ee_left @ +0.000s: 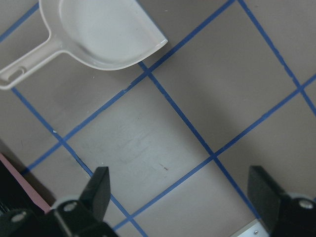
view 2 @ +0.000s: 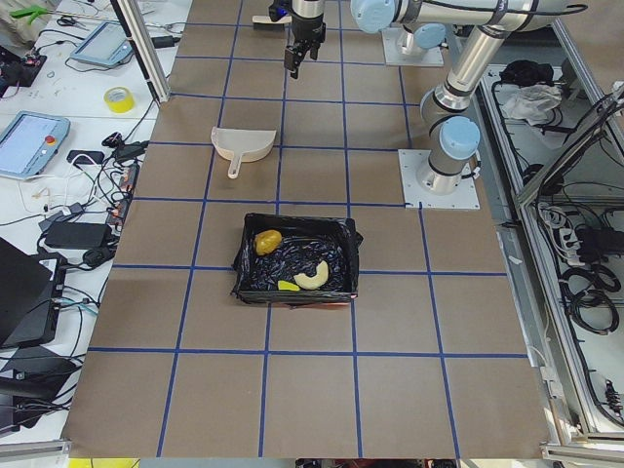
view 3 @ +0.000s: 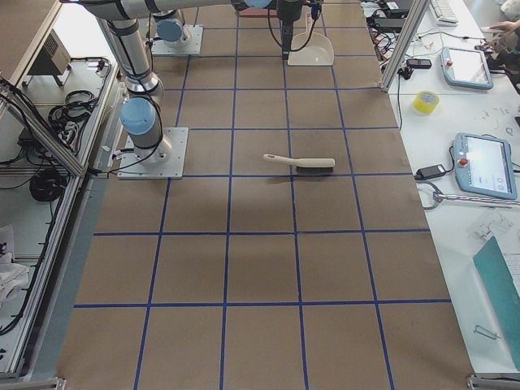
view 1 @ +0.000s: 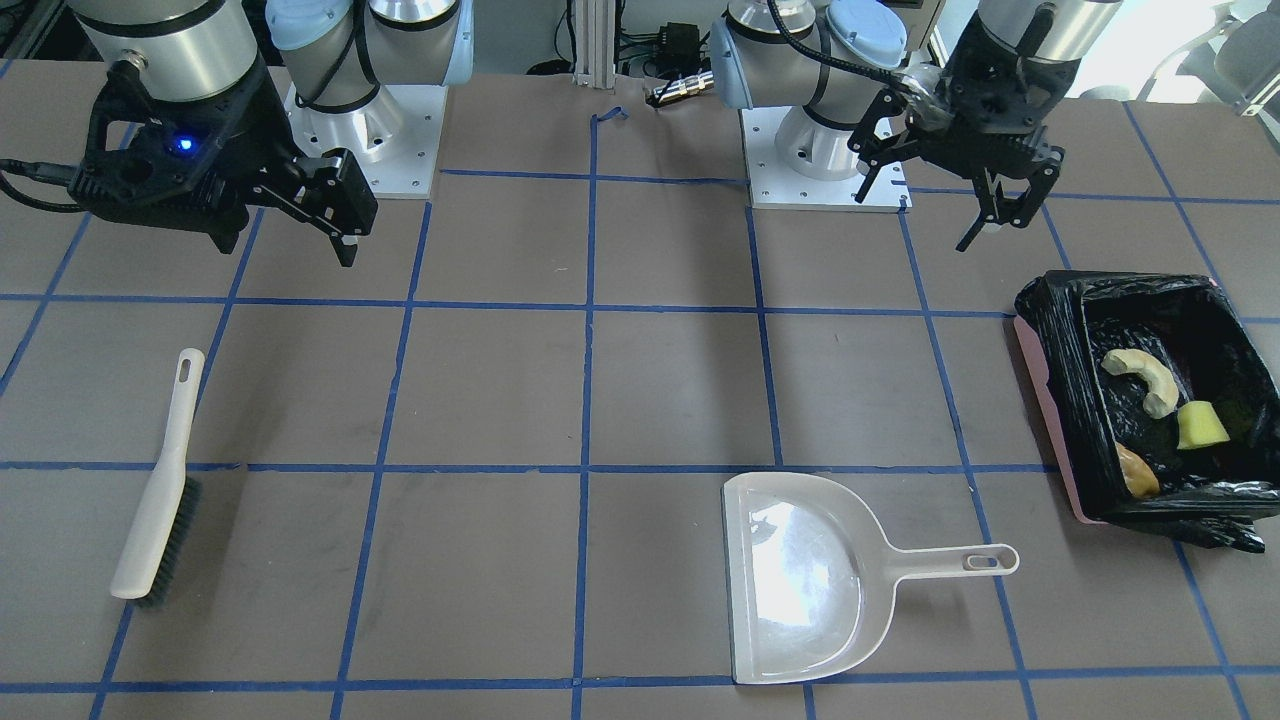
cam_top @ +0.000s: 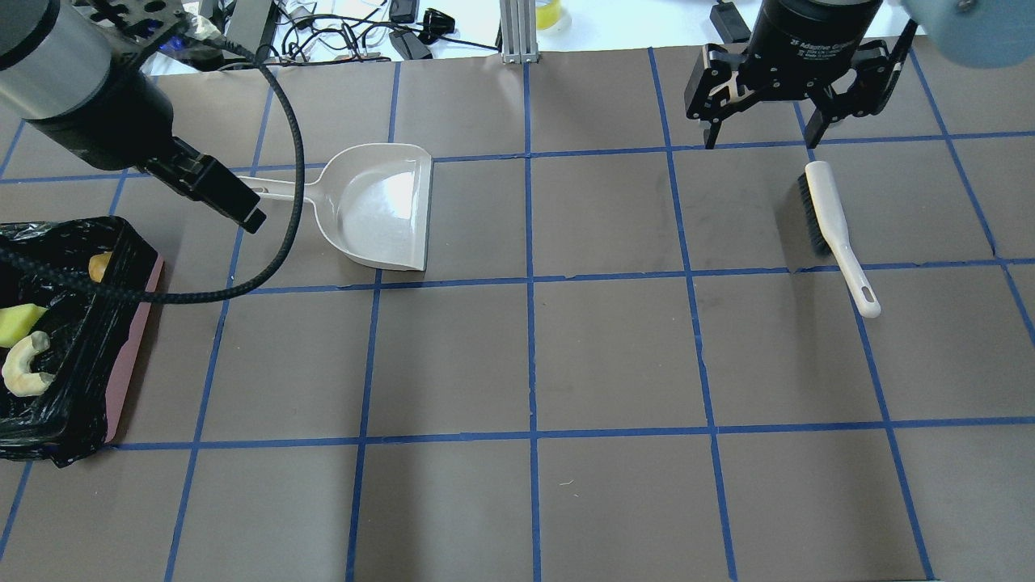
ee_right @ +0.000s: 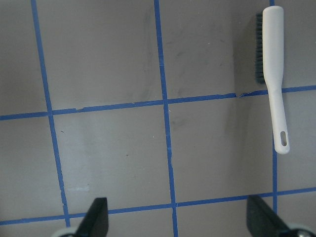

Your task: Sweep and dump trash into bin

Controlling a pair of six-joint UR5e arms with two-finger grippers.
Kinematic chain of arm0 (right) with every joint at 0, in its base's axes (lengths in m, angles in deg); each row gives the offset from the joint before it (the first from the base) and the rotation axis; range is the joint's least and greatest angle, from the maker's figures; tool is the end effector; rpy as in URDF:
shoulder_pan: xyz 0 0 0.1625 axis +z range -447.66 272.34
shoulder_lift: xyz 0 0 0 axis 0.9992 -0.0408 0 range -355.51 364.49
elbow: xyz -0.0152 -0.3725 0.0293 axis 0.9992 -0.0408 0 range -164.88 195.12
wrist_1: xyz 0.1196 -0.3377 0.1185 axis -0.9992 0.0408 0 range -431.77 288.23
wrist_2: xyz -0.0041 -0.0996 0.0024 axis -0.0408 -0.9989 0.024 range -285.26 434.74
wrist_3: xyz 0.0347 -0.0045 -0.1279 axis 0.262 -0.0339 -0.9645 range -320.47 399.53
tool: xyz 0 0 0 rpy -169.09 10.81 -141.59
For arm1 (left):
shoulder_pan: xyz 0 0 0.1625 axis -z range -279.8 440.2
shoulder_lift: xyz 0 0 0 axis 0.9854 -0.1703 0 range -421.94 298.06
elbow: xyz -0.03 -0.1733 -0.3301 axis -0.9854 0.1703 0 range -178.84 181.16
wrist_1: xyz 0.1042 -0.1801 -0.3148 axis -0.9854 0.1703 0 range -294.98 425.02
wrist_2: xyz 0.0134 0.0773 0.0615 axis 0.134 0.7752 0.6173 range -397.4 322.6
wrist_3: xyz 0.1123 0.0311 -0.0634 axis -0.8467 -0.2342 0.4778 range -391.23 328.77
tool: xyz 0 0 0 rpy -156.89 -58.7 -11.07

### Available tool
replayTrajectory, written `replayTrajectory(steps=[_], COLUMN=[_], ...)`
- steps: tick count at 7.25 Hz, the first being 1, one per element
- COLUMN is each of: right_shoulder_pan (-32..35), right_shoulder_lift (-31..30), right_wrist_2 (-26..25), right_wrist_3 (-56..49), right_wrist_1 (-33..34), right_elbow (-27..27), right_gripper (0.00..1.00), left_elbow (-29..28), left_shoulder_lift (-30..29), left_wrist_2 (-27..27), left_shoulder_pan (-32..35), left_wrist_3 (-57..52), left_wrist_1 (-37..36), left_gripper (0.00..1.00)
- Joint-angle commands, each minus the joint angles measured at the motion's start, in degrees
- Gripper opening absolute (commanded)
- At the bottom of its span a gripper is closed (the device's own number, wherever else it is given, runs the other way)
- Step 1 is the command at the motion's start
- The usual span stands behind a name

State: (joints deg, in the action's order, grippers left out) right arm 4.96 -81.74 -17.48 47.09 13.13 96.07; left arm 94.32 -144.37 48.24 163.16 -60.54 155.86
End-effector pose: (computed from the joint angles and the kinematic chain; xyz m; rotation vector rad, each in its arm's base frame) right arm 0.1497 -0.4699 0.4360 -0.1338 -3.1003 0.0100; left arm -0.0921 -0.4248 0.4345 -0.5998 -3.0273 0.1283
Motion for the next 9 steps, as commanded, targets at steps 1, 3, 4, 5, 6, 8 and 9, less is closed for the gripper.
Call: replayTrajectory(steps=[1, 3, 4, 5, 6, 8, 9], right_shoulder_pan=[0.01, 0.01, 0.01, -0.07, 0.01, 0.01, -0.07], right_shoulder_lift=[0.01, 0.01, 0.01, 0.01, 0.01, 0.01, 0.01], right_wrist_2=[0.02, 0.02, 0.02, 0.02, 0.02, -0.24, -0.24], right_wrist_3=[0.0, 0.0, 0.0, 0.0, 0.0, 0.0, 0.0], right_wrist_1=[0.0, 0.0, 0.0, 0.0, 0.0, -0.09, -0.09], right_elbow=[0.0, 0.0, 0.0, 0.0, 0.0, 0.0, 0.0], right_gripper=[1.0, 1.0, 1.0, 1.0, 1.0, 1.0, 1.0], left_elbow=[-0.08, -0.18, -0.26, -0.52, -0.61, -0.53, -0.09], left_shoulder_lift=[0.17, -1.67, -3.25, -4.13, -4.84, -4.93, -4.93], left_wrist_2=[0.76, 1.63, 4.07, 4.01, 3.92, 4.18, 4.1], left_shoulder_pan=[0.09, -1.22, -1.32, -0.71, -0.09, 0.87, 2.27], left_wrist_3=[19.95, 20.87, 23.39, 29.07, 31.74, 32.2, 32.3], left_wrist_1=[-0.32, -5.29, -9.16, -9.63, -9.81, -9.99, -9.99], left_gripper=[1.0, 1.0, 1.0, 1.0, 1.0, 1.0, 1.0])
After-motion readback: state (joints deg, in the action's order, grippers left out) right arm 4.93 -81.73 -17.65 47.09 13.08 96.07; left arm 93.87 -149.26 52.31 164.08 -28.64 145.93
